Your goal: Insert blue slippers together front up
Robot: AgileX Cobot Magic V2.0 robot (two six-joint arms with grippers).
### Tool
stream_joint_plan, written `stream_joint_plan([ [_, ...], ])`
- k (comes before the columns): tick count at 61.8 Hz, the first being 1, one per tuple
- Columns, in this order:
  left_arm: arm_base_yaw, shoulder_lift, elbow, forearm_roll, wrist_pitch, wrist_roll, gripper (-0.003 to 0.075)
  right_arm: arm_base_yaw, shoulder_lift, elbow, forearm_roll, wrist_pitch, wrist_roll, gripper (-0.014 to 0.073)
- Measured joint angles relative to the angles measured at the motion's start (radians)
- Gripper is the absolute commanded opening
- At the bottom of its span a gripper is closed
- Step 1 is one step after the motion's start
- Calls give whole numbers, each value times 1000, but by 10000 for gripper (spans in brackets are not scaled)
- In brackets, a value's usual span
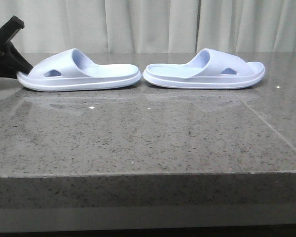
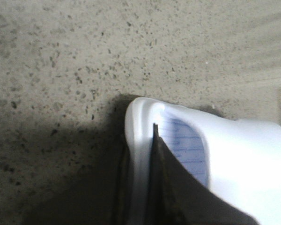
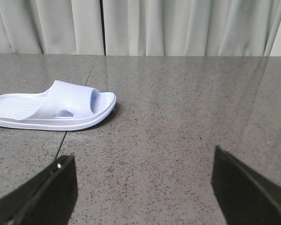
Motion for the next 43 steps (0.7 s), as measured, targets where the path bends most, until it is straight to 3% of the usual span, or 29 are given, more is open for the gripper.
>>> stream_joint_plan([
  [20,87,28,13,-228,292,74,-20,0,0,0,0,0,0,605],
  [43,143,31,13,-292,302,76,-20,0,0,0,0,0,0,605],
])
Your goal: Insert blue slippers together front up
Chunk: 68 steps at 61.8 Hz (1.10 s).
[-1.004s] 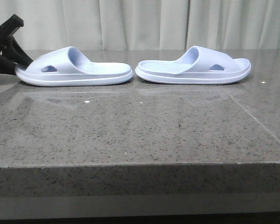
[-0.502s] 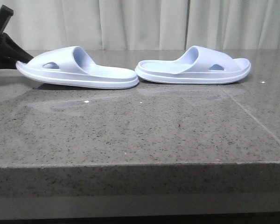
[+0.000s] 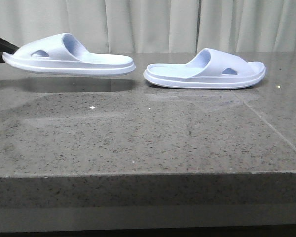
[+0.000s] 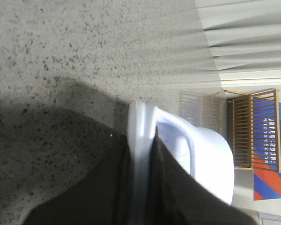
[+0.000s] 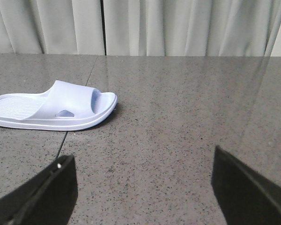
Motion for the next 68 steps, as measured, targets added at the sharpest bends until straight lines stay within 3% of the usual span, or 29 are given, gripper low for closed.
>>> stream_joint_plan([
  [41,0,0,0,-43,1,2,-20,0,23,-2,0,5,0,605],
  [68,0,0,0,-37,1,2,-20,0,537,-182,80,24,0,605],
])
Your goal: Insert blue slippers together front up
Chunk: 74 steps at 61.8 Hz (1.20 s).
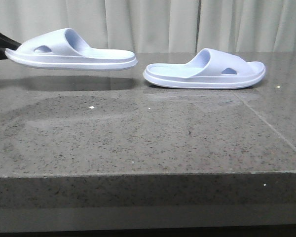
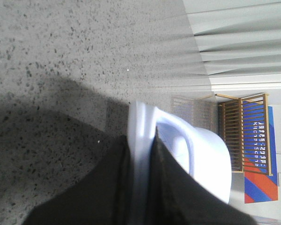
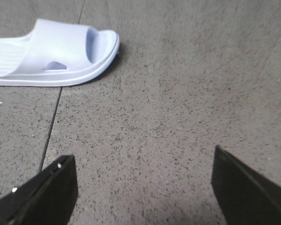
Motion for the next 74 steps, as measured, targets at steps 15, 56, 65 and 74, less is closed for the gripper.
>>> stream_joint_plan([
  [15,0,0,0,0,0,0,-20,-4,317,-154,43,-2,0,605],
  [56,0,0,0,0,0,0,-20,-118,950,-704,298,150,-112,436],
  [65,0,0,0,1,0,0,-20,-139,1030,-793,449,202,-219,405],
  [74,0,0,0,1,0,0,-20,-140,1094,-849,561,236,-289,405],
])
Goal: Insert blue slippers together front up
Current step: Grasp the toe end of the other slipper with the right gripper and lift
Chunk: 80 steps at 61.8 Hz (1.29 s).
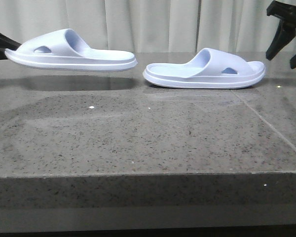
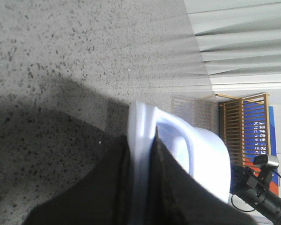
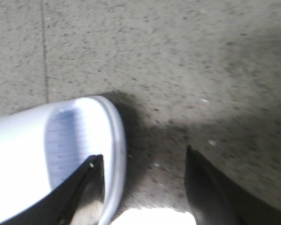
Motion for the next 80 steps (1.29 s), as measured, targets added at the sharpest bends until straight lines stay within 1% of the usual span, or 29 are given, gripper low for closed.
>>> stream_joint_plan([
  [8,0,0,0,0,0,0,-20,0,52,-41,64,33,-28,405],
  [22,0,0,0,0,0,0,-20,0,118,-82,97,69,-37,405],
  [36,0,0,0,0,0,0,-20,-4,146,-101,178,116,-110,405],
  [52,0,0,0,0,0,0,-20,-9,187,-126,261,191,-135,394],
  [56,0,0,0,0,0,0,-20,-11,199,-132,286,209,-139,345],
  [63,0,0,0,0,0,0,-20,-11,211,-132,316,233,-158,167],
  [68,0,0,0,0,0,0,-20,-11,219,-132,324,252,-161,-1],
  [69,0,0,0,0,0,0,-20,-11,221,-132,324,254,-161,-13],
  [72,0,0,0,0,0,0,-20,-11,223,-132,331,261,-161,-97],
  [75,0,0,0,0,0,0,-20,-11,224,-132,335,263,-161,-122],
  [80,0,0,0,0,0,2,-20,-11,224,-132,338,266,-161,-118],
])
